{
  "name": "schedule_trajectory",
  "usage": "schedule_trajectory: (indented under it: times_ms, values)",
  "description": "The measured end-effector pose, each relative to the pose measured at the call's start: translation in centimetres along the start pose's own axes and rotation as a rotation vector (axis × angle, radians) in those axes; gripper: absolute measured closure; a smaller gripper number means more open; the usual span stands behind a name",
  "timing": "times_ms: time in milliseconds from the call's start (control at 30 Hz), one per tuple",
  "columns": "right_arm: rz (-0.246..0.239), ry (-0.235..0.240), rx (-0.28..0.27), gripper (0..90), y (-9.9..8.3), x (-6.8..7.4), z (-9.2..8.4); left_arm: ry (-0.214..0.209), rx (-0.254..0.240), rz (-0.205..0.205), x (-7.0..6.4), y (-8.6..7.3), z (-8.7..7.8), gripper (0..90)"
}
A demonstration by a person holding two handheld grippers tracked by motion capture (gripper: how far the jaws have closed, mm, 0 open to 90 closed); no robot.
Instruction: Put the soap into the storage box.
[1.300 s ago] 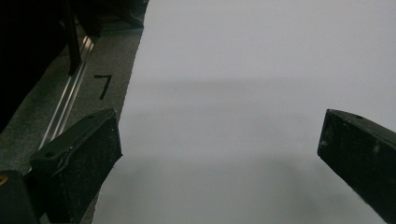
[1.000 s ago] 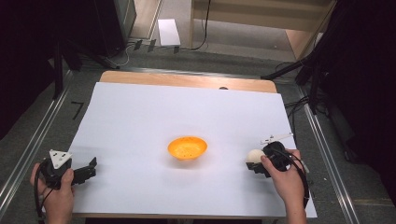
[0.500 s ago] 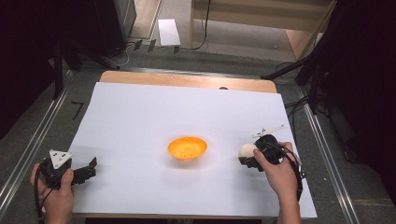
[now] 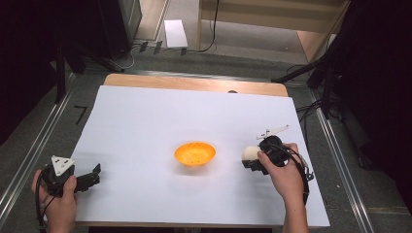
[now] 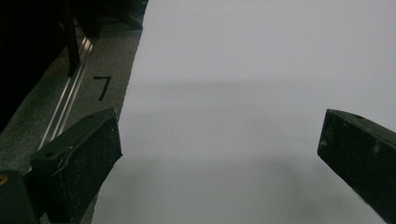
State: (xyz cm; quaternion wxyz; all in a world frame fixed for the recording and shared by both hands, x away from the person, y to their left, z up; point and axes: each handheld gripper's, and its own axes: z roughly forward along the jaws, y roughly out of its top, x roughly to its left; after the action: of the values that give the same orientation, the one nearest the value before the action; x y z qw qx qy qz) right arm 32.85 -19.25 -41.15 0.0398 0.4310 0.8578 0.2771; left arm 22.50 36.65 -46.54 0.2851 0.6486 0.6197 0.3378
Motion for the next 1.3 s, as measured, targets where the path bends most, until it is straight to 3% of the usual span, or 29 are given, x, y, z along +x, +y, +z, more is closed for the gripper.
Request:
schedule_trajectory:
  times_ms: [867, 1300]
  values:
    - [-0.065, 0.035, 0.008, 24.8, 2.8, 2.1, 0.1, 0.008, 0.001, 0.015, -0.1, 0.0, 0.0, 0.2]
    - [-0.077, 0.053, 0.024, 24.8, 3.7, 3.0, 1.0, 0.001, -0.006, 0.003, 0.0, 0.0, -0.1, 0.2]
